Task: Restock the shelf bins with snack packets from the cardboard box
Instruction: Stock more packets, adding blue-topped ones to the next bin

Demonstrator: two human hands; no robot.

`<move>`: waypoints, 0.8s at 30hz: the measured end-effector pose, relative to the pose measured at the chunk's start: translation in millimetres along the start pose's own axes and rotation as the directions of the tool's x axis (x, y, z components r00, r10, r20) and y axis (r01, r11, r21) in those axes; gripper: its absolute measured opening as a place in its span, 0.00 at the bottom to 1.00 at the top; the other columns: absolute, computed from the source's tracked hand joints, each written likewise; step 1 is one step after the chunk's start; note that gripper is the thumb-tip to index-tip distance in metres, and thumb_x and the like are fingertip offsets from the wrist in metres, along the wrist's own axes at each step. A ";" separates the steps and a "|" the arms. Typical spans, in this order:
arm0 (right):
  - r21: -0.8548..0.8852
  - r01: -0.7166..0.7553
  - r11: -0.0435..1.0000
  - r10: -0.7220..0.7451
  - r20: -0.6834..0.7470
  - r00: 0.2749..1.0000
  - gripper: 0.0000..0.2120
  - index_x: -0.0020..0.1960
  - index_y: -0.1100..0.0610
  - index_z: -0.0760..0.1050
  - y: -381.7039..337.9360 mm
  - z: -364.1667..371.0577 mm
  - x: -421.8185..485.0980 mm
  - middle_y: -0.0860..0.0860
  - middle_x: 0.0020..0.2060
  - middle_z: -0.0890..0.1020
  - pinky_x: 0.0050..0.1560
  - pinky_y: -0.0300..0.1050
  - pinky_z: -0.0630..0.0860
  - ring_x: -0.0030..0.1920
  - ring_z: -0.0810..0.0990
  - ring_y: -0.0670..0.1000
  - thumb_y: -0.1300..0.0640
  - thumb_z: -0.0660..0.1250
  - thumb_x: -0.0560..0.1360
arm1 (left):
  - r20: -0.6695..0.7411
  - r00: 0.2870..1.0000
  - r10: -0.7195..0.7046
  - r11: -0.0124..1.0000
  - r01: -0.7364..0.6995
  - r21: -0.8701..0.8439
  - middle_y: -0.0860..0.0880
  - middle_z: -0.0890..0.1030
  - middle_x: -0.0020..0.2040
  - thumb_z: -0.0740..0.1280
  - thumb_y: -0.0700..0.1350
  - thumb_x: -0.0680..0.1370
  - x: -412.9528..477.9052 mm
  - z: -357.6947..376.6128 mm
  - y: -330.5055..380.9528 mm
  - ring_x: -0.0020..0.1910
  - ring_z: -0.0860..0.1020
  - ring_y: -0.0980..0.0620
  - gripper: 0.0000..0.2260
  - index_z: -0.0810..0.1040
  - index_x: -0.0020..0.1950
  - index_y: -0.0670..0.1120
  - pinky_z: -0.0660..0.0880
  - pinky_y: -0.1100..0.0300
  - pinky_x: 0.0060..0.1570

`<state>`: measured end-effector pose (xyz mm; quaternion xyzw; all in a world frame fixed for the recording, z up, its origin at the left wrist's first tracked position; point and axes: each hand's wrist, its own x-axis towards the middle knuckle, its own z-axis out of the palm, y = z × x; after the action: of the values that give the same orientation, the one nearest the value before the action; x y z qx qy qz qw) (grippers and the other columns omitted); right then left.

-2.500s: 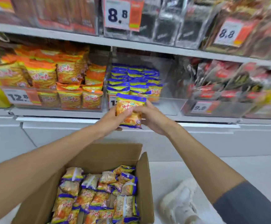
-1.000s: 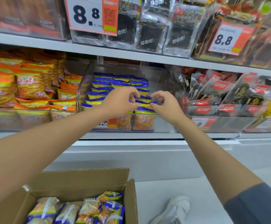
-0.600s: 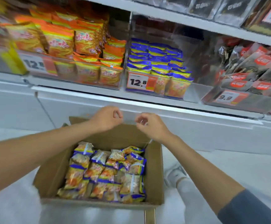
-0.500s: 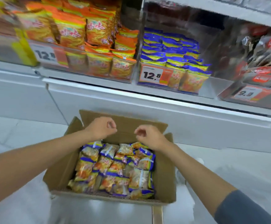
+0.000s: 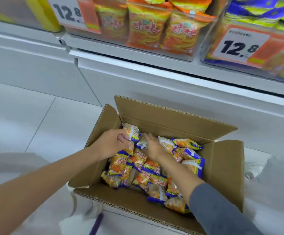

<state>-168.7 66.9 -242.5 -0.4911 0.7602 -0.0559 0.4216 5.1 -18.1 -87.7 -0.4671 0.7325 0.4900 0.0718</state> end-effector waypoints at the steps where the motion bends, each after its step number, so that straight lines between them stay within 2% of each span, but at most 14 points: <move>1: -0.050 -0.006 0.999 0.006 0.001 1.000 0.38 0.78 0.52 0.53 0.1 3.3 3.6 0.55 0.77 0.59 0.69 0.57 0.68 0.76 0.59 0.58 0.60 0.69 0.76 | 0.009 1.000 -0.002 1.000 0.002 -0.005 0.49 0.82 0.44 0.71 0.47 0.76 0.4 -1.3 1.5 0.45 0.80 0.57 0.07 0.79 0.52 0.49 0.73 0.68 0.41; 3: -0.181 0.024 0.983 -0.030 -0.030 0.999 0.36 0.77 0.52 0.54 0.1 6.7 3.5 0.58 0.72 0.67 0.59 0.57 0.76 0.70 0.67 0.61 0.64 0.67 0.75 | 0.019 1.000 -0.003 1.000 0.003 -0.014 0.50 0.82 0.44 0.71 0.47 0.76 3.5 -5.8 4.1 0.46 0.81 0.53 0.08 0.79 0.54 0.48 0.77 0.61 0.45; 5: -0.182 0.036 0.983 -0.051 -0.078 0.996 0.29 0.72 0.54 0.59 0.7 1.5 -2.4 0.59 0.61 0.75 0.47 0.52 0.76 0.60 0.74 0.61 0.62 0.66 0.74 | 0.010 1.000 -0.016 1.000 0.016 -0.018 0.49 0.83 0.44 0.71 0.45 0.76 7.9 -9.3 7.1 0.46 0.82 0.51 0.09 0.79 0.56 0.47 0.78 0.57 0.48; 8: 0.049 0.021 0.999 -0.016 -0.105 0.994 0.22 0.64 0.53 0.65 4.2 -18.1 -20.9 0.53 0.45 0.80 0.41 0.49 0.73 0.45 0.79 0.55 0.52 0.68 0.73 | -0.006 1.000 -0.021 0.999 0.020 -0.036 0.46 0.83 0.45 0.70 0.42 0.77 12.1 -8.2 9.8 0.47 0.82 0.45 0.09 0.79 0.56 0.47 0.79 0.50 0.50; 10: 0.296 0.021 0.955 0.015 -0.118 0.993 0.15 0.59 0.52 0.69 -0.1 -39.7 -40.1 0.48 0.41 0.79 0.39 0.46 0.72 0.40 0.78 0.50 0.52 0.68 0.74 | 0.004 1.000 -0.031 0.999 0.031 -0.037 0.47 0.81 0.52 0.69 0.41 0.77 14.7 -2.4 9.4 0.49 0.81 0.42 0.10 0.77 0.58 0.48 0.79 0.47 0.51; 12: 0.578 0.009 0.816 0.052 -0.088 0.995 0.07 0.56 0.54 0.74 -7.4 -61.1 -59.3 0.47 0.39 0.78 0.35 0.38 0.70 0.36 0.77 0.43 0.57 0.63 0.78 | 0.079 0.996 -0.037 0.997 0.042 -0.066 0.50 0.74 0.65 0.70 0.42 0.76 16.2 5.9 12.1 0.56 0.79 0.46 0.20 0.72 0.67 0.50 0.78 0.51 0.54; 14: 0.758 -0.049 0.650 0.043 0.028 0.999 0.11 0.55 0.54 0.77 -16.6 -81.9 -77.6 0.49 0.44 0.80 0.34 0.35 0.70 0.37 0.77 0.41 0.62 0.58 0.80 | 0.198 0.980 0.002 0.995 0.019 -0.101 0.54 0.67 0.71 0.73 0.45 0.75 15.3 17.2 20.9 0.66 0.71 0.52 0.31 0.63 0.75 0.52 0.74 0.57 0.59; 15: 0.806 -0.067 0.589 -0.006 0.087 0.996 0.12 0.56 0.54 0.79 -18.2 -89.7 -85.4 0.50 0.46 0.82 0.35 0.37 0.72 0.40 0.78 0.43 0.62 0.57 0.80 | 0.258 0.966 0.015 0.991 0.019 -0.130 0.56 0.67 0.70 0.74 0.46 0.74 16.2 23.5 24.8 0.67 0.70 0.53 0.32 0.63 0.75 0.54 0.73 0.59 0.59; 17: 0.853 -0.047 0.519 -0.098 0.114 0.989 0.12 0.58 0.54 0.79 -17.1 -99.2 -96.0 0.51 0.49 0.83 0.39 0.42 0.76 0.44 0.80 0.48 0.59 0.58 0.81 | 0.312 0.949 0.030 0.977 0.037 -0.208 0.56 0.76 0.61 0.74 0.46 0.74 17.9 35.1 30.8 0.59 0.76 0.56 0.20 0.72 0.63 0.56 0.74 0.61 0.55; 19: 0.870 -0.022 0.493 -0.036 0.046 0.998 0.12 0.62 0.55 0.76 -8.8 -103.6 -97.8 0.54 0.52 0.81 0.46 0.47 0.79 0.48 0.81 0.52 0.56 0.58 0.82 | 0.260 0.966 0.009 0.967 0.058 -0.249 0.54 0.80 0.50 0.75 0.49 0.73 18.7 41.2 30.9 0.49 0.78 0.58 0.12 0.75 0.53 0.54 0.74 0.62 0.48; 20: 0.840 -0.002 0.543 0.029 -0.017 0.999 0.12 0.63 0.56 0.75 -0.7 -103.5 -95.8 0.55 0.54 0.80 0.50 0.47 0.78 0.51 0.80 0.53 0.56 0.58 0.83 | 0.216 0.976 -0.003 0.964 0.061 -0.260 0.52 0.81 0.49 0.76 0.53 0.71 21.1 42.9 26.9 0.46 0.78 0.55 0.15 0.77 0.54 0.50 0.73 0.61 0.44; 21: 0.753 0.022 0.658 0.072 -0.092 0.993 0.11 0.63 0.56 0.75 9.1 -102.0 -92.6 0.56 0.56 0.80 0.52 0.45 0.77 0.52 0.79 0.52 0.57 0.59 0.82 | 0.172 0.985 -0.023 0.956 0.072 -0.285 0.51 0.81 0.48 0.76 0.54 0.71 23.0 43.3 22.1 0.45 0.78 0.53 0.18 0.77 0.55 0.47 0.73 0.60 0.42; 23: 0.462 0.030 0.886 0.056 -0.172 0.983 0.13 0.64 0.56 0.75 27.8 -94.8 -86.2 0.54 0.59 0.80 0.50 0.39 0.72 0.51 0.77 0.47 0.59 0.63 0.80 | 0.112 0.993 -0.049 0.931 0.086 -0.356 0.51 0.81 0.47 0.73 0.50 0.74 22.9 42.2 14.5 0.43 0.79 0.53 0.12 0.76 0.54 0.49 0.74 0.63 0.38; 24: 0.338 0.020 0.941 0.032 -0.148 0.988 0.15 0.66 0.57 0.74 35.1 -88.7 -82.3 0.51 0.60 0.79 0.48 0.38 0.70 0.48 0.76 0.45 0.58 0.65 0.80 | 0.104 0.992 -0.065 0.919 0.100 -0.382 0.51 0.82 0.48 0.72 0.47 0.76 21.9 41.2 10.7 0.43 0.80 0.55 0.09 0.76 0.54 0.50 0.74 0.64 0.37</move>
<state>-241.6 121.0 -155.2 -0.4031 0.7706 -0.2216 0.4410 -29.6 1.7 -114.0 -0.4801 0.5971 0.6418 0.0316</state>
